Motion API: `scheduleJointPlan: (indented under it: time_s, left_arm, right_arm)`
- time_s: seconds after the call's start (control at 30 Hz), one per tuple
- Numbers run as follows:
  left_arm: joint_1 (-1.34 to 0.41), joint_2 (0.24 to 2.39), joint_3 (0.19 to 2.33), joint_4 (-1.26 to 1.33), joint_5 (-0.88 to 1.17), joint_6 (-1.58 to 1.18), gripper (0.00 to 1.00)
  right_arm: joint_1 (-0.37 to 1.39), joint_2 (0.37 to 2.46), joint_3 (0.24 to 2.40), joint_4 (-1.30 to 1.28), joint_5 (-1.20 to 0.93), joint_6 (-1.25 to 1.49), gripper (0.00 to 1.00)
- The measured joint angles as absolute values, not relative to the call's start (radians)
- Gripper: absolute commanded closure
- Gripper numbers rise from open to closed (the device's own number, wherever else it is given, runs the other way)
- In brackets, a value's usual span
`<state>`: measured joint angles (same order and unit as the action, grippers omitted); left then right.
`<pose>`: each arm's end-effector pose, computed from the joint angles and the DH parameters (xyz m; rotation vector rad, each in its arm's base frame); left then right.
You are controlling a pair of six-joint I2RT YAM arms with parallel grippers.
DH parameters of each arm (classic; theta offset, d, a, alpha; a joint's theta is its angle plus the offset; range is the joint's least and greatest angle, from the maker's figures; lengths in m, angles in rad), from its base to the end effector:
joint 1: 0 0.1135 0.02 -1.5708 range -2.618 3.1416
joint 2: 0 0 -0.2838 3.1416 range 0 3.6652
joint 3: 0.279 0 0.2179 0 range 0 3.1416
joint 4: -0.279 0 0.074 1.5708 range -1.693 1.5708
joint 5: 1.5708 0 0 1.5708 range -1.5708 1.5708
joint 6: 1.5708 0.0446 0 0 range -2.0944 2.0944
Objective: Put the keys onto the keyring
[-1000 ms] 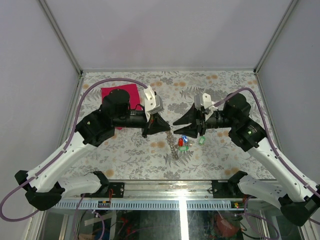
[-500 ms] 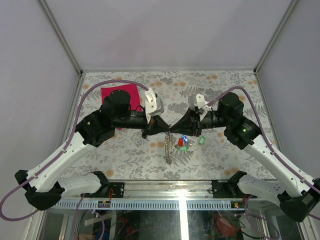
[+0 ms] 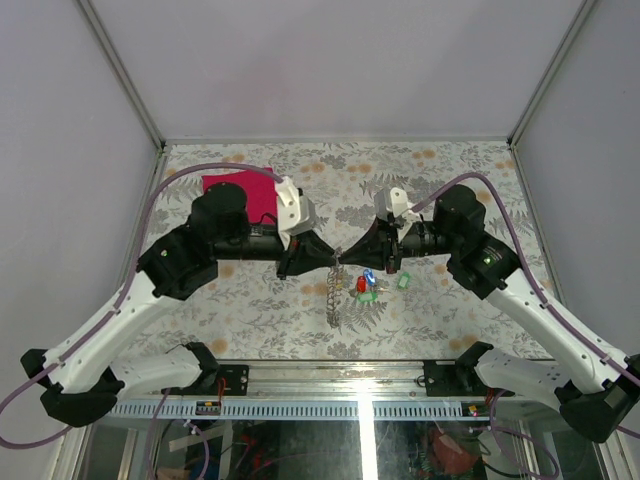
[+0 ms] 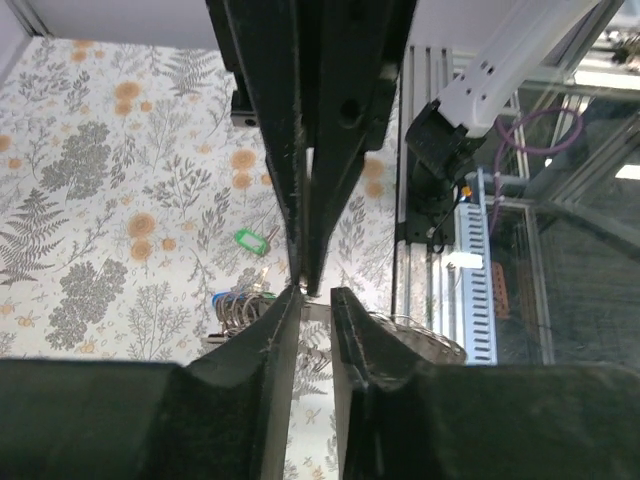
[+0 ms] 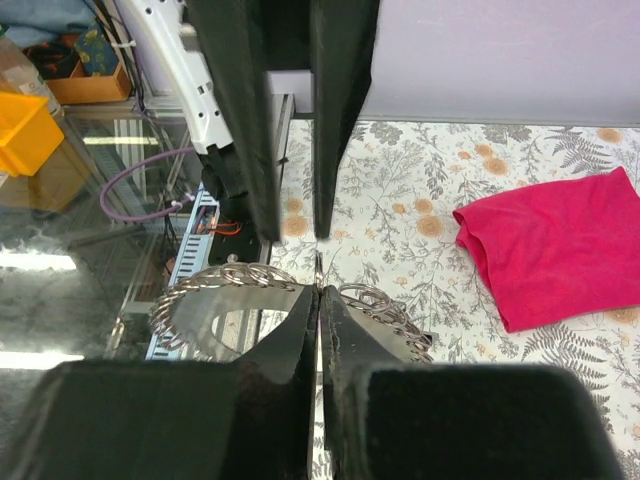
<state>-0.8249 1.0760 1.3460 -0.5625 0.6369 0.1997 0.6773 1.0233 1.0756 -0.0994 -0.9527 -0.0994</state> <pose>0.1002 -0.1475 0.4453 1.3194 1.4089 -1.0166 0.1160 0.1399 0.4220 -1.3010 1.1527 1.1952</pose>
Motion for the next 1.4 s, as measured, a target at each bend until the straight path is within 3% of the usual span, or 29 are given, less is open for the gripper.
scheduleJointPlan:
  time_s: [0.13,0.4,0.9,1.4]
  left_arm:
    - [-0.825,1.007,1.341,-0.516,0.634,0.172,0.68]
    - [-0.825,0.876,1.278,-0.364,0.600,0.054,0.67]
    - [-0.825,0.838,1.195,-0.139,0.591,-0.110,0.74]
    - [-0.825,0.857,1.164,0.099,0.591,-0.195,0.79]
  right_arm:
    - [0.677,1.008,1.049,-0.043,-0.933,-0.042,1.00]
    - [0.677,0.968,1.004,0.190,-0.934,0.173,1.00]
    - [0.677,0.981,0.903,0.887,-0.920,0.676,1.00]
    - [0.677,1.067,0.900,1.113,-0.880,0.828,1.00]
